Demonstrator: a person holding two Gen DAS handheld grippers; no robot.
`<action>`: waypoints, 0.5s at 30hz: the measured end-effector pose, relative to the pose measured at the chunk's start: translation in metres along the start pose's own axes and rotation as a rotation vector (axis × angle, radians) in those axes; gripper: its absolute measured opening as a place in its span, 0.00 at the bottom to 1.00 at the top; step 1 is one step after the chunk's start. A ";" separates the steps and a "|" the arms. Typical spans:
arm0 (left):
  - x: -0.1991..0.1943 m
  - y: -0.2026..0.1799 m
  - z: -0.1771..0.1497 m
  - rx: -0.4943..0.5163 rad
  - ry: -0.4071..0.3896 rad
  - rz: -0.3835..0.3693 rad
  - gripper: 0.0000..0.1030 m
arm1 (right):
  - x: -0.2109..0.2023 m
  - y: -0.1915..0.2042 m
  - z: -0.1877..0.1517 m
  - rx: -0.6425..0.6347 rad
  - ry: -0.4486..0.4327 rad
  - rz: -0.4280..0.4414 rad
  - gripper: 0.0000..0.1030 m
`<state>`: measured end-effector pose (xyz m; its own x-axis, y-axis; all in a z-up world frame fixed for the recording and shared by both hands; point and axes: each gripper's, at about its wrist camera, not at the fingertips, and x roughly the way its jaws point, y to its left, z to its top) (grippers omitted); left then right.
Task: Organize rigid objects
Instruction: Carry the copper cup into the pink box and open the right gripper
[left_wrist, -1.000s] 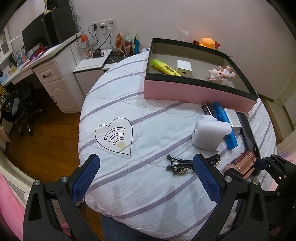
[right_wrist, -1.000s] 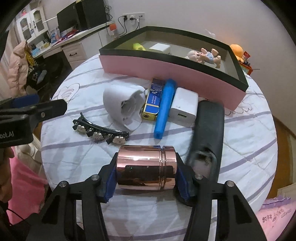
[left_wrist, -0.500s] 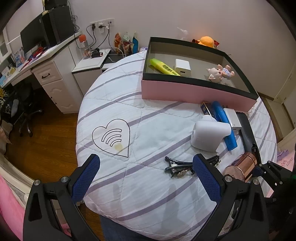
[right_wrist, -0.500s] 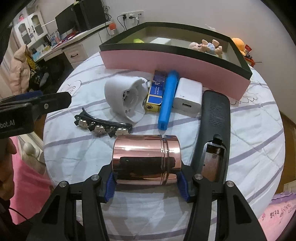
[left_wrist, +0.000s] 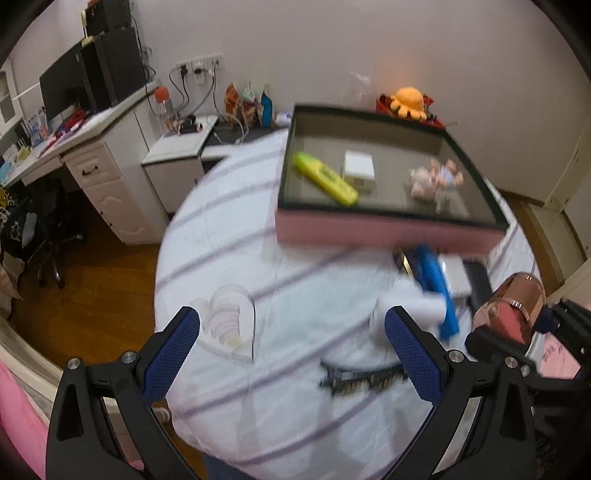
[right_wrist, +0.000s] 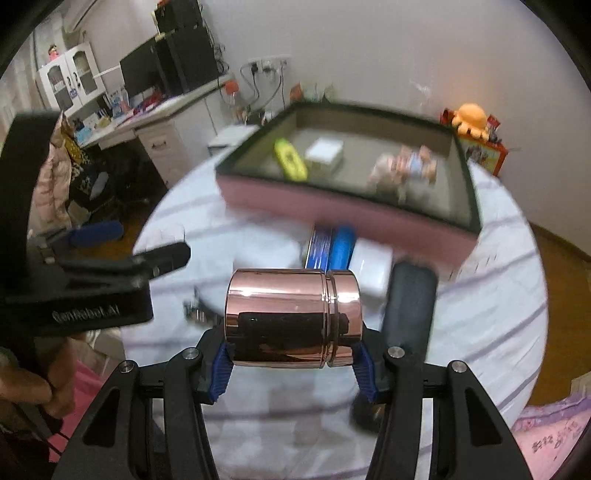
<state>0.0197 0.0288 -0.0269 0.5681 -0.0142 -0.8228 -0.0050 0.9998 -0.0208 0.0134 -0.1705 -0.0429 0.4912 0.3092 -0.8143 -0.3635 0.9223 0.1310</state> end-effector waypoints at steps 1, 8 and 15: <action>-0.001 0.001 0.007 -0.003 -0.015 0.003 0.99 | -0.003 -0.002 0.009 0.000 -0.013 -0.003 0.54; 0.009 0.004 0.060 -0.004 -0.087 0.042 0.99 | 0.009 -0.023 0.084 0.012 -0.070 -0.051 0.54; 0.043 0.003 0.094 0.002 -0.090 0.059 0.99 | 0.072 -0.045 0.126 0.068 -0.008 -0.026 0.54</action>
<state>0.1212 0.0323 -0.0087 0.6383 0.0463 -0.7684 -0.0391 0.9989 0.0277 0.1642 -0.1607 -0.0361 0.5061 0.2869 -0.8133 -0.2960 0.9435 0.1487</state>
